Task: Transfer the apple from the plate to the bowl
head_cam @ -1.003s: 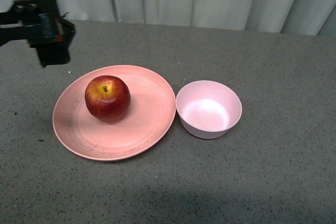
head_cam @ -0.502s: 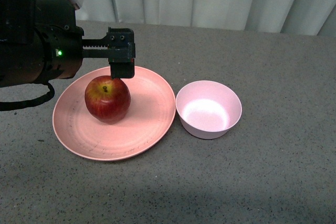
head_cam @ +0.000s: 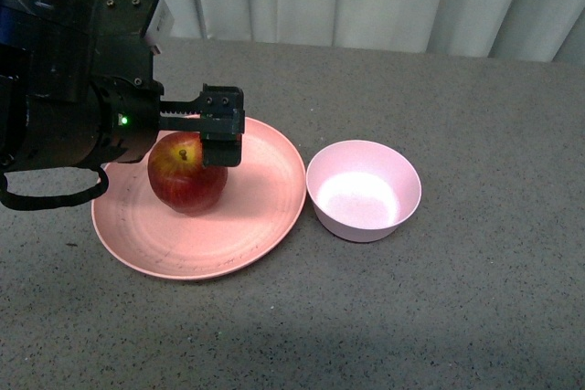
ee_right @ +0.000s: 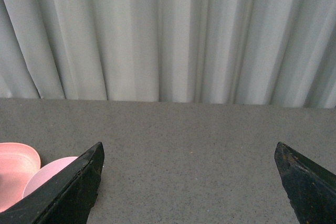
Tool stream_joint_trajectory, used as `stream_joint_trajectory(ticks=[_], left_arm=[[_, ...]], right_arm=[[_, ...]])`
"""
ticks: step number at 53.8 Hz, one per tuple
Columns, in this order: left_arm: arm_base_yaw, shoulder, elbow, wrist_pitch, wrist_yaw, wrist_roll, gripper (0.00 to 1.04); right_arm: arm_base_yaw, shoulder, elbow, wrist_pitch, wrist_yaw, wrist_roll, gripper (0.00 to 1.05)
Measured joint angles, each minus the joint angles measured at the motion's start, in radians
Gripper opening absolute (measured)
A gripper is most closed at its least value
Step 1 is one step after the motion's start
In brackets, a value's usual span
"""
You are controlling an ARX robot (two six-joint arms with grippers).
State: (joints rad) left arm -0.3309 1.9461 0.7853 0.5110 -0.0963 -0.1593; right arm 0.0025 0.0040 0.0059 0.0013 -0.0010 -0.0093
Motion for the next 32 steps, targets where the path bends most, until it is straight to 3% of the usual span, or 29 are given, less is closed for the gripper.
stream_joint_trajectory(ticks=[32], left_arm=[[0.014,0.057,0.032,-0.053,-0.005,0.019,0.98]], right_arm=[[0.0,0.0,0.0,0.0,0.0,0.0,0.95]])
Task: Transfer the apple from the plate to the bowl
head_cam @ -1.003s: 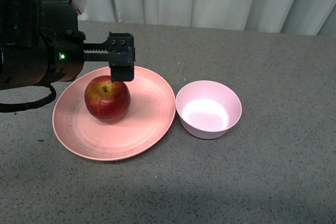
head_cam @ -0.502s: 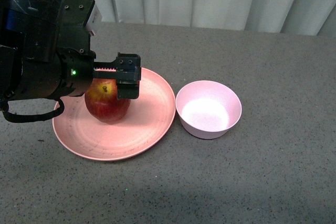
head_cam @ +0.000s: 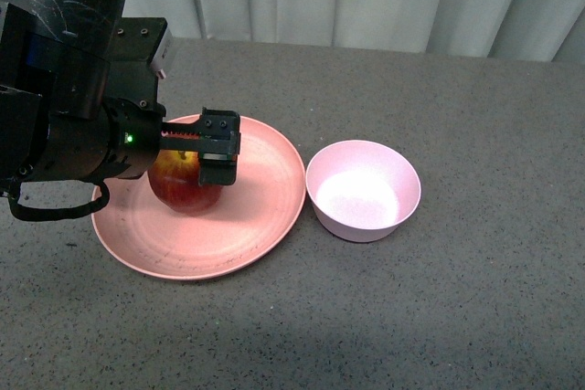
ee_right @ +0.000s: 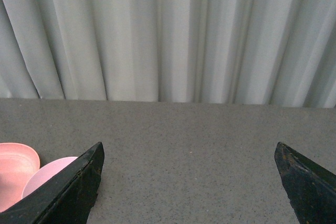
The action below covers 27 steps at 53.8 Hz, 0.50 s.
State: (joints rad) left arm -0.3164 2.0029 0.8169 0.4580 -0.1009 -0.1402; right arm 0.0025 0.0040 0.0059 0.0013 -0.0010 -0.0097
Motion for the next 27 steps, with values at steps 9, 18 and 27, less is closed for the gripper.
stream_joint_trajectory(ticks=[9,18,27], left_arm=[[-0.001,0.005,0.005,-0.014,0.004,0.0,0.98],[-0.003,0.01,0.005,-0.021,0.005,0.0,0.98],[-0.007,0.013,0.005,-0.022,0.007,0.006,0.95]], right_arm=[[0.0,0.0,0.0,0.0,0.0,0.0,0.95],[0.0,0.0,0.0,0.0,0.0,0.0,0.95],[0.0,0.0,0.0,0.0,0.0,0.0,0.95]])
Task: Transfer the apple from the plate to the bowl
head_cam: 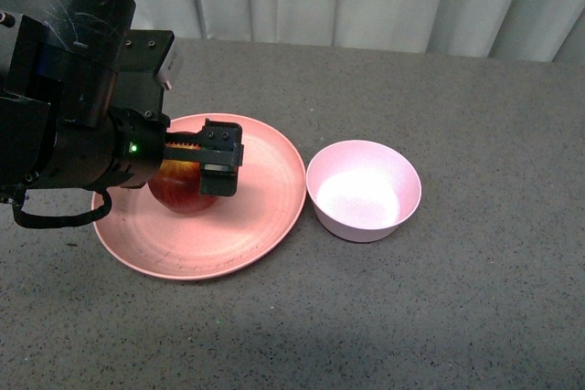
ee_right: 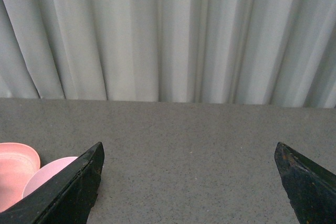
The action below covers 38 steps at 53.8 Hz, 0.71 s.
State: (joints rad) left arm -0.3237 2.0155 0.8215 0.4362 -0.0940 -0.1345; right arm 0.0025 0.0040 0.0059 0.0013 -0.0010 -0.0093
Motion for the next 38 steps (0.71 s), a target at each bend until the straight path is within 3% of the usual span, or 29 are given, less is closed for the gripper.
stream_joint_trajectory(ticks=[4,10,26,38], left_arm=[[-0.002,0.0,0.0,0.0,0.0,0.0,0.83],[-0.003,0.0,0.0,0.0,0.0,0.0,0.79],[-0.023,-0.018,0.0,-0.011,0.016,-0.011,0.77],[-0.103,-0.071,0.042,-0.033,0.043,-0.044,0.77]], right_arm=[[0.0,0.0,0.0,0.0,0.0,0.0,0.95],[0.0,0.0,0.0,0.0,0.0,0.0,0.95],[0.0,0.0,0.0,0.0,0.0,0.0,0.95],[0.0,0.0,0.0,0.0,0.0,0.0,0.95]])
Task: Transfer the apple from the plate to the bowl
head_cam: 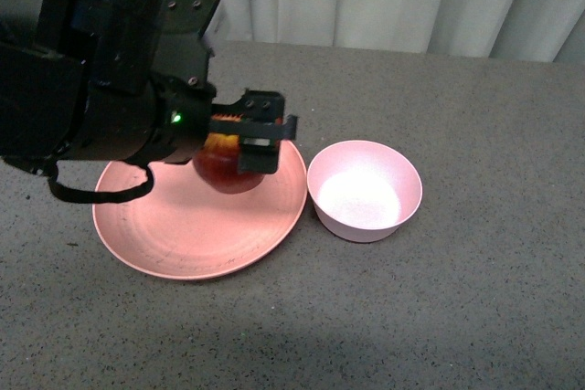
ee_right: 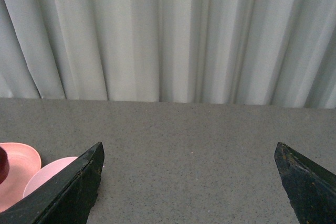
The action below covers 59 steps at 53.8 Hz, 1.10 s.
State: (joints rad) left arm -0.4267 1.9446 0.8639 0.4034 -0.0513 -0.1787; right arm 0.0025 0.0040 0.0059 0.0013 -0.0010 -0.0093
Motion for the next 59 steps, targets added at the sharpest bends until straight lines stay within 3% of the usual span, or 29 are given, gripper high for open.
stream_joint_trajectory(ticks=[25,59], left_arm=[[-0.132,0.016,0.123,-0.038,-0.008,-0.027,0.77],[-0.215,0.164,0.233,-0.051,-0.008,-0.068,0.77]], right_arm=[[0.0,0.0,0.0,0.0,0.0,0.0,0.95],[0.0,0.0,0.0,0.0,0.0,0.0,0.95]])
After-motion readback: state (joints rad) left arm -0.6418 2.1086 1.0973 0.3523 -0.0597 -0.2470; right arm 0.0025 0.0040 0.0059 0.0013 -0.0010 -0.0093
